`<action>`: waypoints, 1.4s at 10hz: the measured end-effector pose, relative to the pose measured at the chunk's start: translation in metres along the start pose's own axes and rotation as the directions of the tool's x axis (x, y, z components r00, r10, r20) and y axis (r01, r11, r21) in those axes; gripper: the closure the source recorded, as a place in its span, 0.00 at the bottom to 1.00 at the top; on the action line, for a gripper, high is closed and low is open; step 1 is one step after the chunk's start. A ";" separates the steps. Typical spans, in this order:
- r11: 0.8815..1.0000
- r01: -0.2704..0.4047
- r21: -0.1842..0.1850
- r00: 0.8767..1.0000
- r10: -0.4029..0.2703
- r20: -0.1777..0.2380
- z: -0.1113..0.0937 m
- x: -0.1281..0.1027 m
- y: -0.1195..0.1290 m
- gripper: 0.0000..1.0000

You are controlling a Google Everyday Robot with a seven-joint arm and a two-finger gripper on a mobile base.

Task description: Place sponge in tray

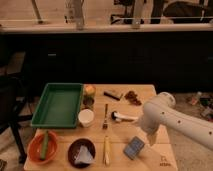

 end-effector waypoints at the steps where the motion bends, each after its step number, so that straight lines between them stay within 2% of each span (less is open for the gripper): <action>1: 0.999 0.036 -0.009 0.999 -0.036 0.002 0.009 0.000 -0.008 0.20; 5: 0.997 0.079 -0.018 0.997 -0.078 0.013 0.037 0.004 -0.020 0.20; 7: 0.996 0.076 -0.048 0.997 -0.075 0.014 0.050 -0.004 -0.009 0.20; 10: 0.995 0.061 -0.073 0.998 -0.060 0.012 0.055 -0.013 0.006 0.20; 12: 0.998 0.032 -0.057 0.999 -0.032 0.002 0.058 -0.015 0.015 0.20; 14: 1.000 -0.001 0.010 1.000 0.001 0.000 0.065 -0.014 0.020 0.20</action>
